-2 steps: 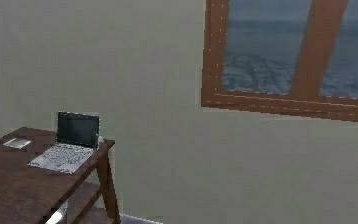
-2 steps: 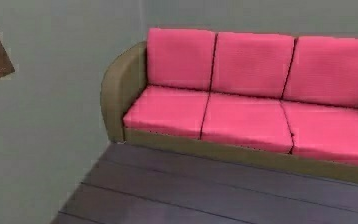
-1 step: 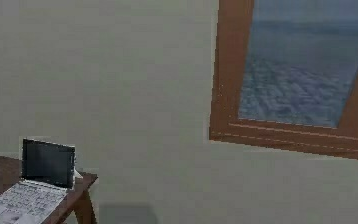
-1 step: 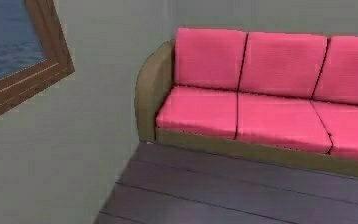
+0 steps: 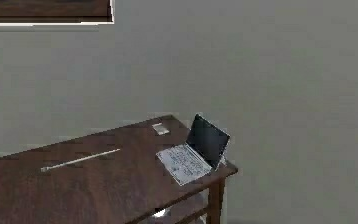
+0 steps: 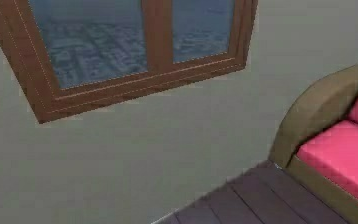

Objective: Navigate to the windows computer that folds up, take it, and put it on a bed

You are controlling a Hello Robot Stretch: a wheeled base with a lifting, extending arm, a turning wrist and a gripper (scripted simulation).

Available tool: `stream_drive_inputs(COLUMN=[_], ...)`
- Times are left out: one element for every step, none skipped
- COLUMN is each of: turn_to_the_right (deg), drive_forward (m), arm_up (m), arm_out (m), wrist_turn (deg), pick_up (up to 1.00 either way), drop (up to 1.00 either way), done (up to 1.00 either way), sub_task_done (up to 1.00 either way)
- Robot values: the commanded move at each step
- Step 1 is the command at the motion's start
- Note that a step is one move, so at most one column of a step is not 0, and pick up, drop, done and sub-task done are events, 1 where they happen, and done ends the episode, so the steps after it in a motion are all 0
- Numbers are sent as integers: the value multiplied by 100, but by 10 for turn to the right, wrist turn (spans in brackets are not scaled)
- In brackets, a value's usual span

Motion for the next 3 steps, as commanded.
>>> stream_drive_inputs(turn_to_the_right=[-450, -360, 0], drive_forward=[0, 0, 0], arm_up=[0, 0, 50], arm_out=[0, 0, 0], wrist_turn=[0, 0, 0], pick_up=[0, 0, 0], drop=[0, 0, 0], done=[0, 0, 0], sub_task_done=[0, 0, 0])
